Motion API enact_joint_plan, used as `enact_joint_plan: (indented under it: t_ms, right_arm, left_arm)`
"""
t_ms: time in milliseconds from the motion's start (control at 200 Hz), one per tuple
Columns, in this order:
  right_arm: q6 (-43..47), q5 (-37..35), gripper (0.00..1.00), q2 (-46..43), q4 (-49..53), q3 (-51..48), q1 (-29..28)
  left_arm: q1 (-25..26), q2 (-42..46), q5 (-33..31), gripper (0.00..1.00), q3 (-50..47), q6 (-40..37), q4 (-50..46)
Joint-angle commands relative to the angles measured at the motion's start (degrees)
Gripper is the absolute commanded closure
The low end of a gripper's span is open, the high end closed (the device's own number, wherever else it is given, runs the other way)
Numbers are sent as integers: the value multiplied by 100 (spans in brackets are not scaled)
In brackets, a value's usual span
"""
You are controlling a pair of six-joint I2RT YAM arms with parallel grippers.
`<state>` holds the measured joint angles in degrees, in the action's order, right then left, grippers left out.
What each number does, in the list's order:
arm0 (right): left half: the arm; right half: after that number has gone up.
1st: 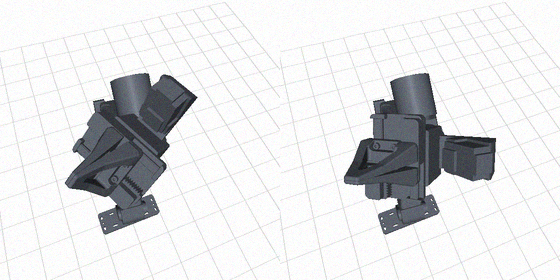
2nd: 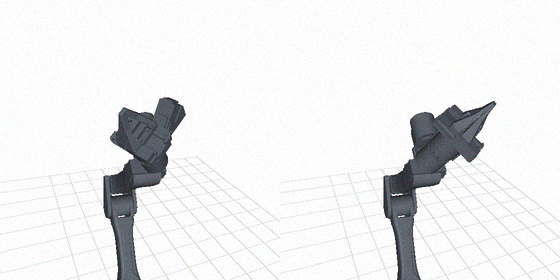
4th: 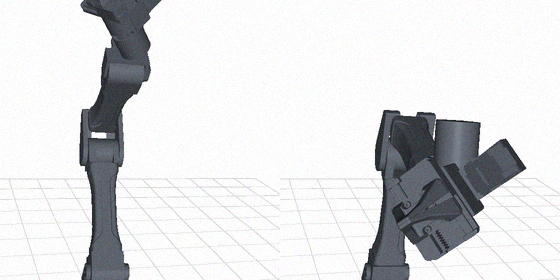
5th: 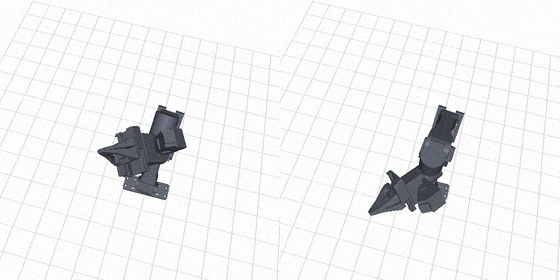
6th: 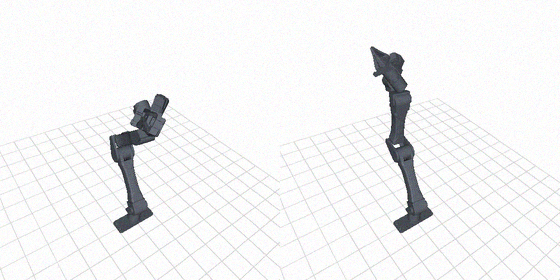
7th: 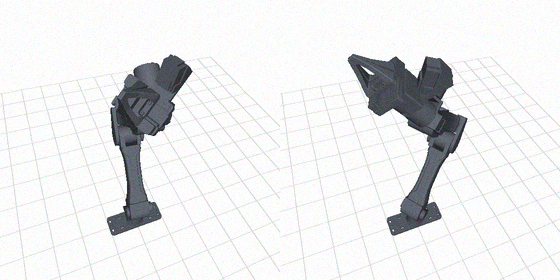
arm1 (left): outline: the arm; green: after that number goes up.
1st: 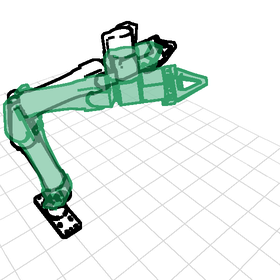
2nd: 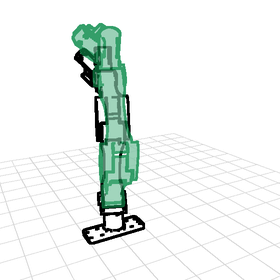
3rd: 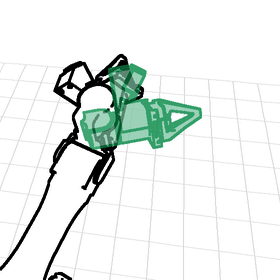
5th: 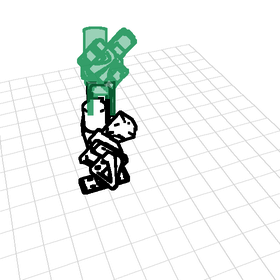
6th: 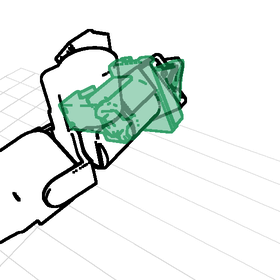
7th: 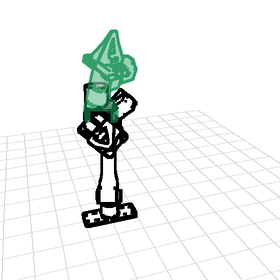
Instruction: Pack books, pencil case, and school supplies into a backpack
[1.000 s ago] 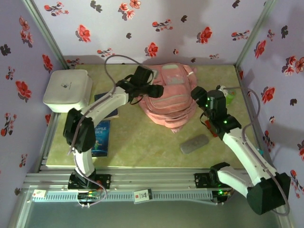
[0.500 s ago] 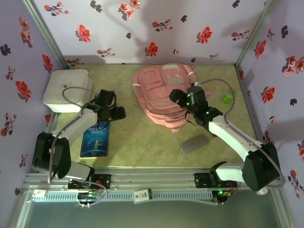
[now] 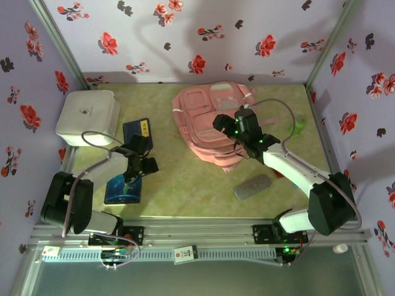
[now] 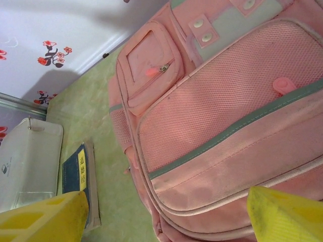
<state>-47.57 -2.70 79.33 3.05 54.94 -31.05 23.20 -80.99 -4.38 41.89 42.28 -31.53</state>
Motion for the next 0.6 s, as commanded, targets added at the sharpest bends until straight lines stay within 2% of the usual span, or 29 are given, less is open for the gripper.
enact_joint_plan:
  t_ms: [0,175,350,510,565,595]
  right_arm:
    - [-81,33,17,78,-126,203,-46]
    - [-113,24,17,157,-100,230,-50]
    - [-121,6,17,186,-19,236,-50]
    - [-83,99,18,238,26,243,-64]
    - [-10,191,18,292,48,278,-94]
    - [66,244,18,345,73,329,-139]
  left_arm:
    - [325,-248,672,10,82,555,339]
    - [783,-702,1424,11,263,1125,1264]
    - [1019,-1171,1744,11,781,1061,1691]
    - [1031,-1168,1921,9,1207,804,1548]
    - [959,-1026,1915,1,1300,641,1371]
    - [886,-939,1887,0,1321,546,1279]
